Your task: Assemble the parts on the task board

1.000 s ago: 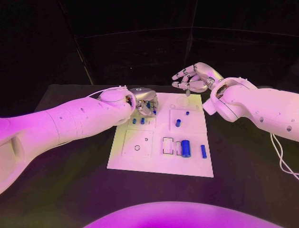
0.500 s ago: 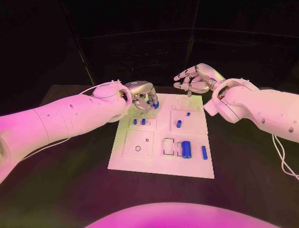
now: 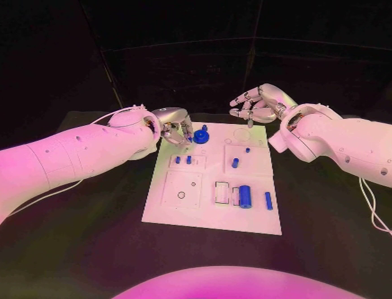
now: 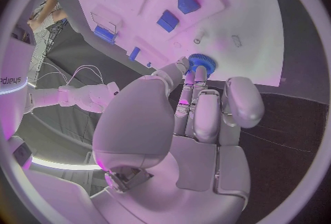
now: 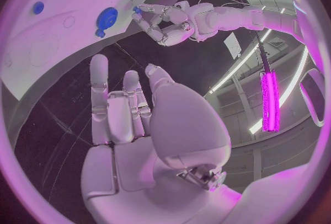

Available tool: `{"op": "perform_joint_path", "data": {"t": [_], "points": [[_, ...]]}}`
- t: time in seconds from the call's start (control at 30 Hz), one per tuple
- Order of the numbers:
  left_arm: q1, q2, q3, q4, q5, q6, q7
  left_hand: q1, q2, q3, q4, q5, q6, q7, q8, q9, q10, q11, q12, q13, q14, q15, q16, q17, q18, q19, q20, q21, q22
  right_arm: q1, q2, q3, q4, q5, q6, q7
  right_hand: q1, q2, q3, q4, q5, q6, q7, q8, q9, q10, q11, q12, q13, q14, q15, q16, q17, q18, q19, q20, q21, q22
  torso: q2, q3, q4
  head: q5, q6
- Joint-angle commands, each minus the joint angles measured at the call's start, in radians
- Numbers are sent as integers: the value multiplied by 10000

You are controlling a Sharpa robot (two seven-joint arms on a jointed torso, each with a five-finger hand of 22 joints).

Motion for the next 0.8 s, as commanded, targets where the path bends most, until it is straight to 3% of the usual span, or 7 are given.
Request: {"op": "perform_joint_path", "data": {"t": [0.03,0.8], "points": [[7,-54,8,43,238,398,-205,-28,5,59,-9,-28,72,-1,-43,-19,72,-22,-56,-5,251,-36,-40,-16,-149,86,9,100,53,18,-4,6,10,22,31,42,22,-87,65,-5,58,38,-22,35,4,43,-7,63,12,62,-48,-37,-10,63,7,-12,-33,-11,2,-3,-19,16,1],[-66,37,0,-175,326,974,-401,-59,-17,75,10,-29,99,-5,-66,-34,114,-23,-109,-3,242,-36,-51,-49,-160,89,13,161,109,18,21,6,2,22,43,48,22,-87,65,-5,58,38,-22,35,4,43,-7,63,12,62,-48,-37,-10,63,7,-12,-33,-11,3,4,-20,10,-31]]}}
